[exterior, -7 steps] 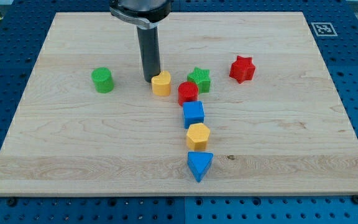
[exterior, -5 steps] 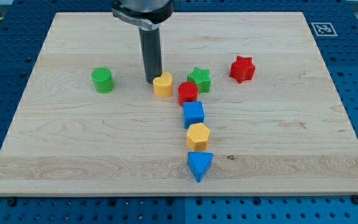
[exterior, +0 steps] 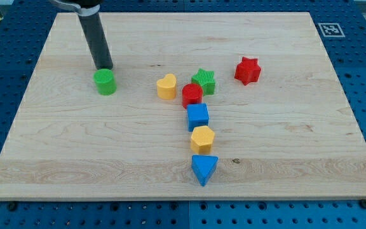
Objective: Move the green circle towards the yellow heart
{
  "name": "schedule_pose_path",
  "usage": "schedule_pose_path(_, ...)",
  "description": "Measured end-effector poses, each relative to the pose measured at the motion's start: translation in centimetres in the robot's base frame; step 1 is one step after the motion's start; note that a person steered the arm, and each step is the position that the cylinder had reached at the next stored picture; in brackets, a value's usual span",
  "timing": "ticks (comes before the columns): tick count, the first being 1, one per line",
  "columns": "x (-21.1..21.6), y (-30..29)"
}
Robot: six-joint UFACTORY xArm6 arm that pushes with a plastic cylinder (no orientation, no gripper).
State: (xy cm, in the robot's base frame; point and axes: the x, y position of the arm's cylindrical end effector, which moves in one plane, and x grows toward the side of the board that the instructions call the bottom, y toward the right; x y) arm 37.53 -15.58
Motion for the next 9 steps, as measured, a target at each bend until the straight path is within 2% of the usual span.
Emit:
schedule_pose_path(2,3.2,0.1)
schedule_pose_path(3,2.1,-1.3)
schedule_pose_path(4,2.9,-4.4)
schedule_pose_path(5,5.8,-5.1)
schedule_pose_path(6,7.4,-3.5)
schedule_pose_path(8,7.4,0.4)
schedule_pose_path(9,7.4,0.4)
